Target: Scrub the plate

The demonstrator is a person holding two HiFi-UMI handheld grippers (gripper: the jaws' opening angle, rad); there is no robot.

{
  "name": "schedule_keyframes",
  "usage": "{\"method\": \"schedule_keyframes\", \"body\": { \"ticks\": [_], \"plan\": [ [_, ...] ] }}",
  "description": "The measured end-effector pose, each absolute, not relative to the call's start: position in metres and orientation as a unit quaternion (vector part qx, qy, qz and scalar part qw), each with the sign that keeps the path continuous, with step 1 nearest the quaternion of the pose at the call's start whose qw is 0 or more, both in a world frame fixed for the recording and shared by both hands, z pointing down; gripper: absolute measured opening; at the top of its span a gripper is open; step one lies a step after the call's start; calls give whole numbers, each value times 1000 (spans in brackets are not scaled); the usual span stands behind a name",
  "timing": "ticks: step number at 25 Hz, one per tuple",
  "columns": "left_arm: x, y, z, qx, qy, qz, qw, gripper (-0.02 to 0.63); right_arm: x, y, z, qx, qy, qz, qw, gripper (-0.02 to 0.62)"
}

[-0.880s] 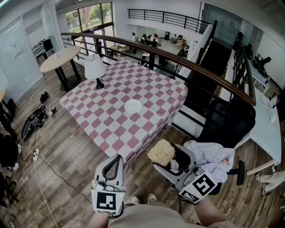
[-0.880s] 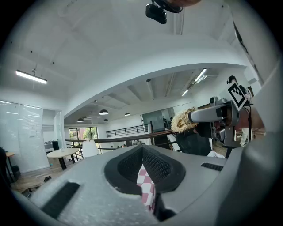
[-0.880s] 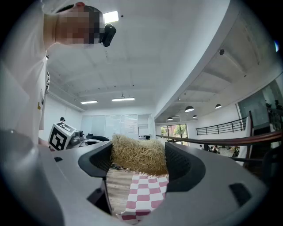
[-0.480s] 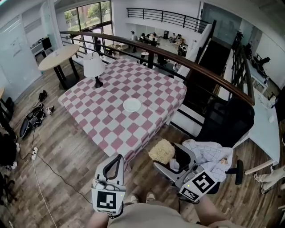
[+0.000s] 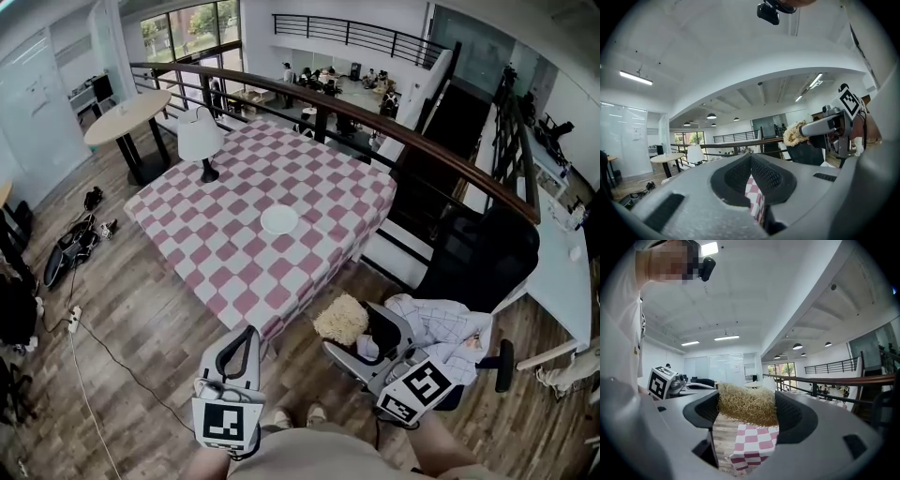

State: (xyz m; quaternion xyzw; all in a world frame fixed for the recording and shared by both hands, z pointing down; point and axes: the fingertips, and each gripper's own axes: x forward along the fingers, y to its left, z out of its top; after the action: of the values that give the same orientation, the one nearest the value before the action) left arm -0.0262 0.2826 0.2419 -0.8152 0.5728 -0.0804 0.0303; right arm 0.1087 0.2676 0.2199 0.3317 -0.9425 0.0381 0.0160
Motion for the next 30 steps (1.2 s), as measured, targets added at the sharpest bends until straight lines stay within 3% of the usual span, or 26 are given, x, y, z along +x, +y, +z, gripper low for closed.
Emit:
{"method": "schedule_keyframes", "body": {
  "ticks": [22,30],
  "plan": [
    [37,262,239,-810,577,-86,60,14,180,252,223,359,-932,49,-16,359],
    [48,254,237,-809,578,-84,61,14,187,247,220,361,-932,26,6,359]
  ]
}}
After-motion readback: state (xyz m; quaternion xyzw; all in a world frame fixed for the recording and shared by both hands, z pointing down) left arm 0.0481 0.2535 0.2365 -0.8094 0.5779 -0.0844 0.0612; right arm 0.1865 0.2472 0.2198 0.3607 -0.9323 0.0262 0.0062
